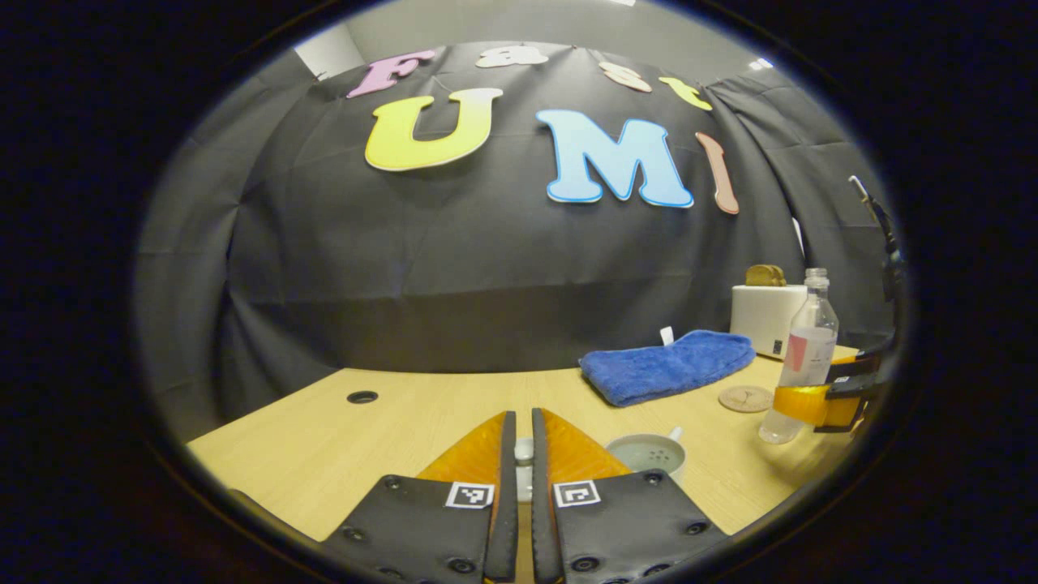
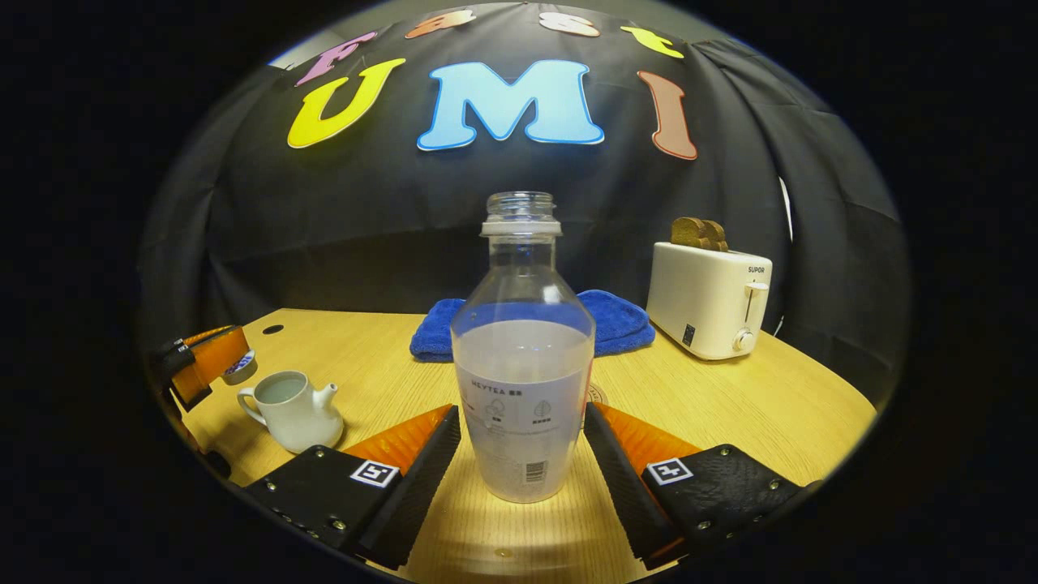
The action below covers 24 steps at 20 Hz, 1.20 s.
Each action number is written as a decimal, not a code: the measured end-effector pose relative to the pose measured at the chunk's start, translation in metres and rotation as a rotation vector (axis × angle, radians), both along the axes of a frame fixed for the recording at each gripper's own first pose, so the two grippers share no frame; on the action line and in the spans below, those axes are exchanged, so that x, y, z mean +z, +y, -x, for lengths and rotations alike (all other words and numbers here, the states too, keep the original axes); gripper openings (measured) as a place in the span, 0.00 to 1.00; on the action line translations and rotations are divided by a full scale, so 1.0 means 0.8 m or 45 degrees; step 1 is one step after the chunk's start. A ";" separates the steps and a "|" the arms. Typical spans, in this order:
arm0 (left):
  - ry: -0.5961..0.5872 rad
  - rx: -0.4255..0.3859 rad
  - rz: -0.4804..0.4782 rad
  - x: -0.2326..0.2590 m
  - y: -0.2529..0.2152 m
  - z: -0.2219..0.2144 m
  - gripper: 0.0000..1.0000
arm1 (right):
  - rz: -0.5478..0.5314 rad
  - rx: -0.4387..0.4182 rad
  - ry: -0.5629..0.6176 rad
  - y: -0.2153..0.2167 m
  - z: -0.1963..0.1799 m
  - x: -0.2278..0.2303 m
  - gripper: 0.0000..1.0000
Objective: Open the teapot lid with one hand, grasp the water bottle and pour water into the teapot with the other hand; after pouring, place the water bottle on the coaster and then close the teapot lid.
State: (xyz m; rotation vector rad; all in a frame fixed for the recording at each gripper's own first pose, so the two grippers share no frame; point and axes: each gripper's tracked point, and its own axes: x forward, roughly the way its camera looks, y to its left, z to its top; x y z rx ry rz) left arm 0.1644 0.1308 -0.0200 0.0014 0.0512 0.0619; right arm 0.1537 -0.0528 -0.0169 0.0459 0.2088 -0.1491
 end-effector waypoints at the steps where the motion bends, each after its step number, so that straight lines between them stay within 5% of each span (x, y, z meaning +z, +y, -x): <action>1: -0.008 0.005 0.006 0.003 0.004 -0.001 0.10 | -0.005 -0.001 0.002 -0.002 0.000 0.000 0.95; 3: 0.001 0.025 -0.002 0.001 0.014 -0.001 0.17 | -0.010 -0.007 0.003 -0.006 0.002 0.000 0.95; 15: 0.036 0.035 0.004 -0.005 0.057 0.005 0.13 | -0.032 -0.006 0.004 -0.006 0.002 0.001 0.95; 17: 0.034 0.029 0.022 -0.006 0.061 0.005 0.13 | -0.034 -0.010 0.002 -0.009 0.001 0.000 0.77; 24: 0.037 0.019 0.033 -0.008 0.062 0.006 0.17 | -0.014 -0.012 -0.015 -0.012 -0.004 0.003 0.76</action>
